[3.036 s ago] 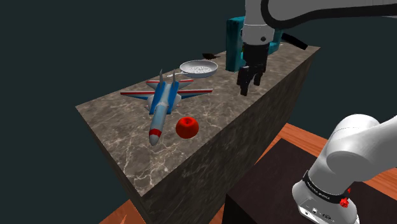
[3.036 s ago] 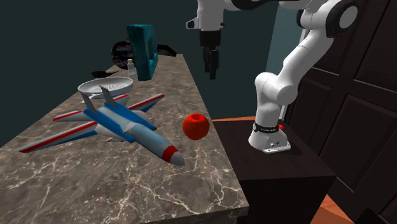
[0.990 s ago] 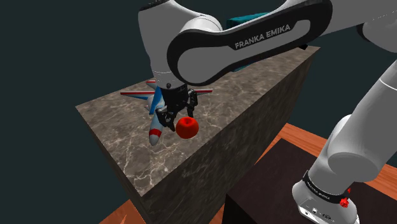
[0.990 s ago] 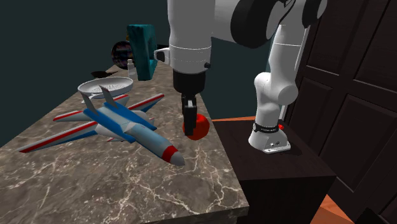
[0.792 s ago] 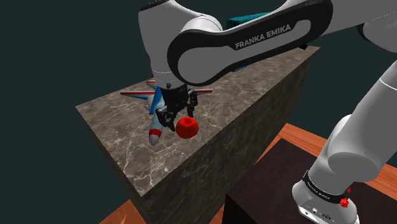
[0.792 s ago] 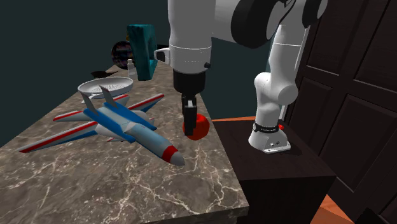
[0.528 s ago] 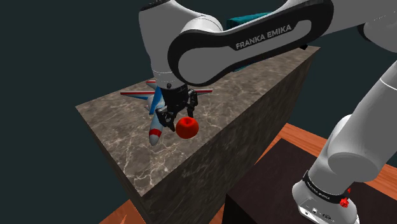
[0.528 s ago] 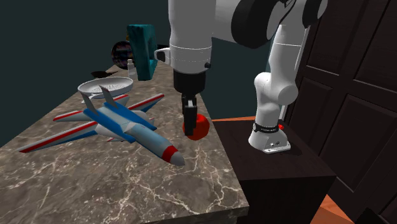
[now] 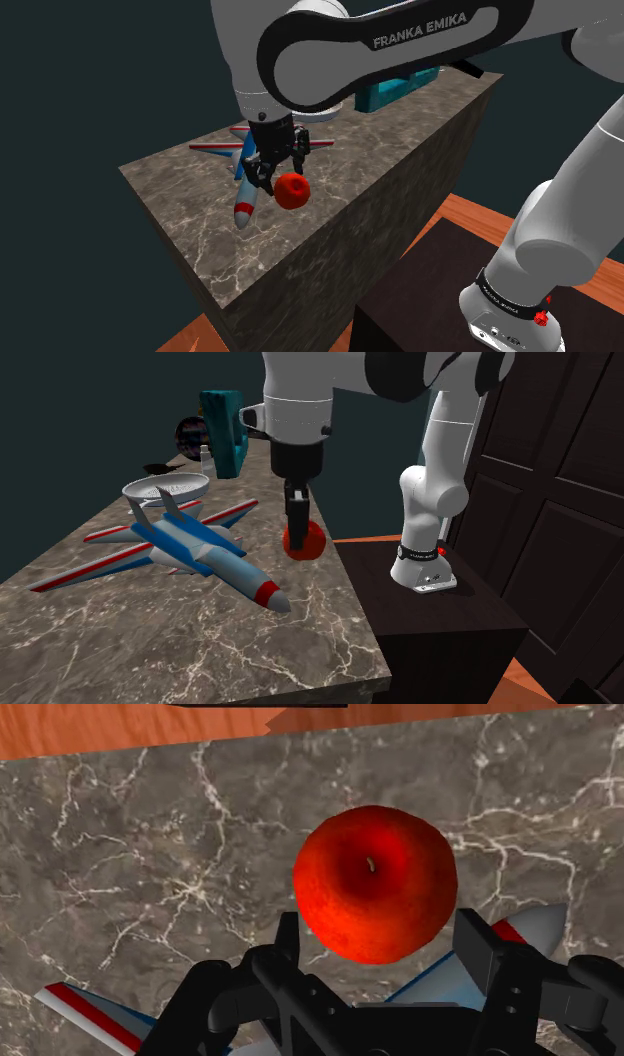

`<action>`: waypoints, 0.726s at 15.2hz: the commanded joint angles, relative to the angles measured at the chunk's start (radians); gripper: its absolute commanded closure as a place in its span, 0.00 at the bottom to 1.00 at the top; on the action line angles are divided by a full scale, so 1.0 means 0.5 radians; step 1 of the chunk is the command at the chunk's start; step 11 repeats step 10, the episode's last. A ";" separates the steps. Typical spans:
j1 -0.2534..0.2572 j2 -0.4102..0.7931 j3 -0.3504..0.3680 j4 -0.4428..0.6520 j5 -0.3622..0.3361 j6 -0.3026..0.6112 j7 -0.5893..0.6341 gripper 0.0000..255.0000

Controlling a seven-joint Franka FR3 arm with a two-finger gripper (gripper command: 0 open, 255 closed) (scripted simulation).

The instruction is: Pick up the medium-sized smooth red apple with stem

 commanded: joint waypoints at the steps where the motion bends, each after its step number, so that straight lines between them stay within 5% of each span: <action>1: -0.001 -0.003 -0.002 0.054 0.002 -0.057 -0.009 1.00; 11: -0.002 0.016 0.001 0.265 -0.007 -0.251 -0.021 1.00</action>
